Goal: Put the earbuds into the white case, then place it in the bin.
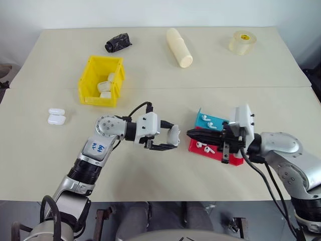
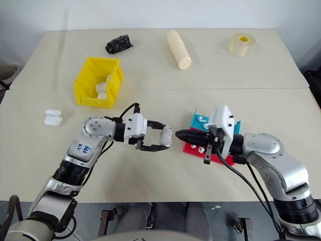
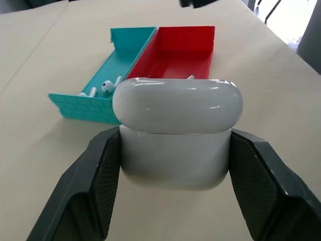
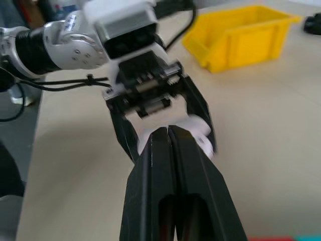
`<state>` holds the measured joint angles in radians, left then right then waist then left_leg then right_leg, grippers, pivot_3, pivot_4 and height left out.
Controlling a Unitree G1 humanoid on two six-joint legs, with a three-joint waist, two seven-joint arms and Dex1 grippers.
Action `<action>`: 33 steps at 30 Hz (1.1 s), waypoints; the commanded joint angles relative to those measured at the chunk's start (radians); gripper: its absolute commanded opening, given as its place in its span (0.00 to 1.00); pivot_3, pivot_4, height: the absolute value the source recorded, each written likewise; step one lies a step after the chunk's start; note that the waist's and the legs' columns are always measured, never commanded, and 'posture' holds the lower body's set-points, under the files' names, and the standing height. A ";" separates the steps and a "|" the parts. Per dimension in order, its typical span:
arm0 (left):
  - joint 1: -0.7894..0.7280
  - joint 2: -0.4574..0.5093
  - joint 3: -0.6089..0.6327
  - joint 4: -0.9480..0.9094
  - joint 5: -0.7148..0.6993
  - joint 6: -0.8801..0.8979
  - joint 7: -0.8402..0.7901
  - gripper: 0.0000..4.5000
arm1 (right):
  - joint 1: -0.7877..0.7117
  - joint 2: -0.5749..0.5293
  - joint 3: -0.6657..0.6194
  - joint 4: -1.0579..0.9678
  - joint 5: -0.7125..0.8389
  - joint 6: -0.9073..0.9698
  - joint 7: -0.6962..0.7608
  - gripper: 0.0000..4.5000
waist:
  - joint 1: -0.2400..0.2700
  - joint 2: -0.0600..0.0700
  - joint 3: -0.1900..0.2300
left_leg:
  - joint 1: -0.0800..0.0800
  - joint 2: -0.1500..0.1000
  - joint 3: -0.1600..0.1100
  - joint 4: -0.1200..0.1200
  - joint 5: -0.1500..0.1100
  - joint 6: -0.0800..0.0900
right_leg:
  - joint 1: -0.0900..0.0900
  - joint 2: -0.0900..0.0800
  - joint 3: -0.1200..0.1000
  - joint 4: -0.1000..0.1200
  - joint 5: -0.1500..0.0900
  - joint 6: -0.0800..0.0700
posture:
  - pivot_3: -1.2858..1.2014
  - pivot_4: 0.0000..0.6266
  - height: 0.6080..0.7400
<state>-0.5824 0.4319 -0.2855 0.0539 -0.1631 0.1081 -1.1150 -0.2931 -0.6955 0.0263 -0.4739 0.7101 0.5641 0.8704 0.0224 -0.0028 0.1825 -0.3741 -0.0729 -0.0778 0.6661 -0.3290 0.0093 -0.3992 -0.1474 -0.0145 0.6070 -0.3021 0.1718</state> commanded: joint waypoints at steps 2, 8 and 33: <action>-0.018 -0.007 -0.018 -0.049 0.011 0.023 0.009 0.62 | -0.064 0.058 0.066 -0.017 -0.024 0.028 -0.036 0.01 | 0.001 0.000 0.000 | 0.000 0.000 0.000 0.000 0.000 0.000 | 0.000 0.000 0.000 0.000 0.000 0.000 | 0.52 0.24 1.00; -0.016 -0.008 -0.015 -0.065 0.014 0.023 0.023 0.62 | -0.068 0.069 0.121 0.003 -0.077 0.037 -0.021 0.01 | 0.002 0.000 0.000 | 0.000 -0.001 -0.001 0.000 0.000 0.000 | 0.000 -0.001 0.000 0.001 0.000 0.000 | 0.52 0.24 1.00; 0.437 0.026 0.408 -0.261 -0.299 -0.053 0.162 0.62 | 0.215 0.044 -0.234 0.090 -0.074 -0.342 0.176 0.71 | 0.001 0.000 0.000 | 0.000 0.000 0.000 0.000 0.000 0.000 | 0.000 -0.001 0.000 0.000 0.000 0.000 | 0.52 0.24 1.00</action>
<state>-0.1725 0.4521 0.0661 -0.1621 -0.4277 0.0517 -0.9956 -0.0928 -0.6564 -0.1731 -0.3535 0.6362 0.2590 1.0380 0.0232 -0.0028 0.1824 -0.3736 -0.0726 -0.0783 0.6658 -0.3291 0.0093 -0.3989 -0.1484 -0.0144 0.6071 -0.3021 0.1718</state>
